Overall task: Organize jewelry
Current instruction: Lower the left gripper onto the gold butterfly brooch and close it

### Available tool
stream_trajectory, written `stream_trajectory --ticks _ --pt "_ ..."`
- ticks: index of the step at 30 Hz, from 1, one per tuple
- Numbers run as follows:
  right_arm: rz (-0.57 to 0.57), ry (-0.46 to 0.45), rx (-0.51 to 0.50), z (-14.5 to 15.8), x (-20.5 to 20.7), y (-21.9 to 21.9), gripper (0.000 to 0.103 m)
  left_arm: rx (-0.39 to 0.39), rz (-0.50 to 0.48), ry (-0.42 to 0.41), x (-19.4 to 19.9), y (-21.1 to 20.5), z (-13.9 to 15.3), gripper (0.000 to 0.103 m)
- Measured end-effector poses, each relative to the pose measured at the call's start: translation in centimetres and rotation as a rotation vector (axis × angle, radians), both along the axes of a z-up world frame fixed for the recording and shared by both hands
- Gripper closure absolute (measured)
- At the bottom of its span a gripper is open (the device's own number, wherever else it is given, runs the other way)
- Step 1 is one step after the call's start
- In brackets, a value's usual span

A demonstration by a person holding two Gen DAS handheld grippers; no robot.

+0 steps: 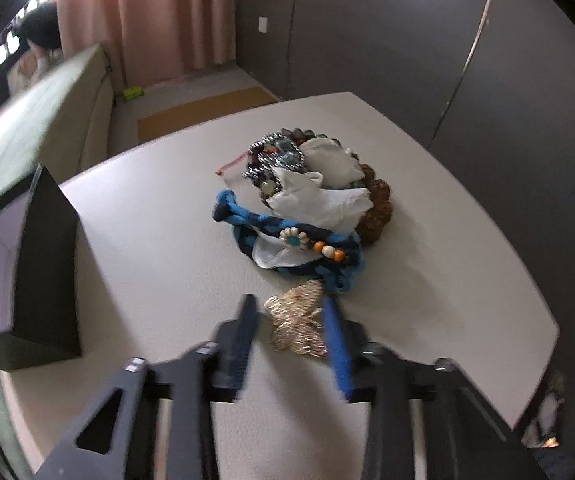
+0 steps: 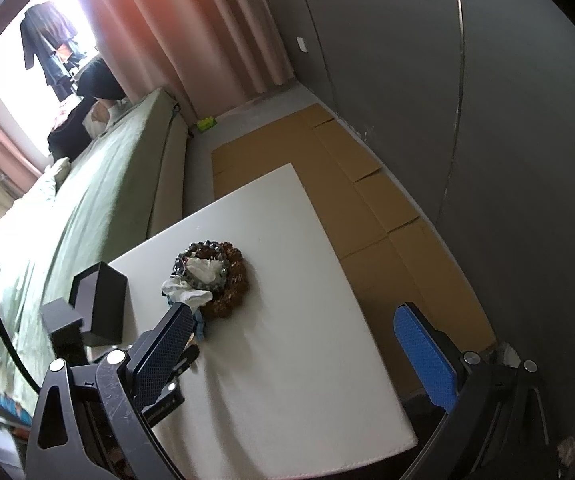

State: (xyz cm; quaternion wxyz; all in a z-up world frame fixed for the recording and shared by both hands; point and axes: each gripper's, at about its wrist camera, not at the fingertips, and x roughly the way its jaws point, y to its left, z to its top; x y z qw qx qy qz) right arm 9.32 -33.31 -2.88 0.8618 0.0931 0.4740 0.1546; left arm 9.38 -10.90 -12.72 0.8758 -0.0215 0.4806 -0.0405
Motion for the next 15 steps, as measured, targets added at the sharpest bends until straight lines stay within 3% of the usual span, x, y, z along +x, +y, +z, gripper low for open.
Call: stream_trajectory --ticks 4,11,15 --pt "0.015 0.019 0.011 -0.6 0.2 0.7 0.001 -0.08 0.004 -0.014 -0.3 1.3 0.8 0.09" --pt "0.066 0.041 0.02 -1.4 0.4 2.9 0.006 -0.109 0.055 -0.05 -0.5 3.5 2.3 0.09" --pt "0.099 0.058 0.04 -1.8 0.8 4.4 0.025 -0.129 0.069 -0.087 -0.8 4.4 3.6 0.09"
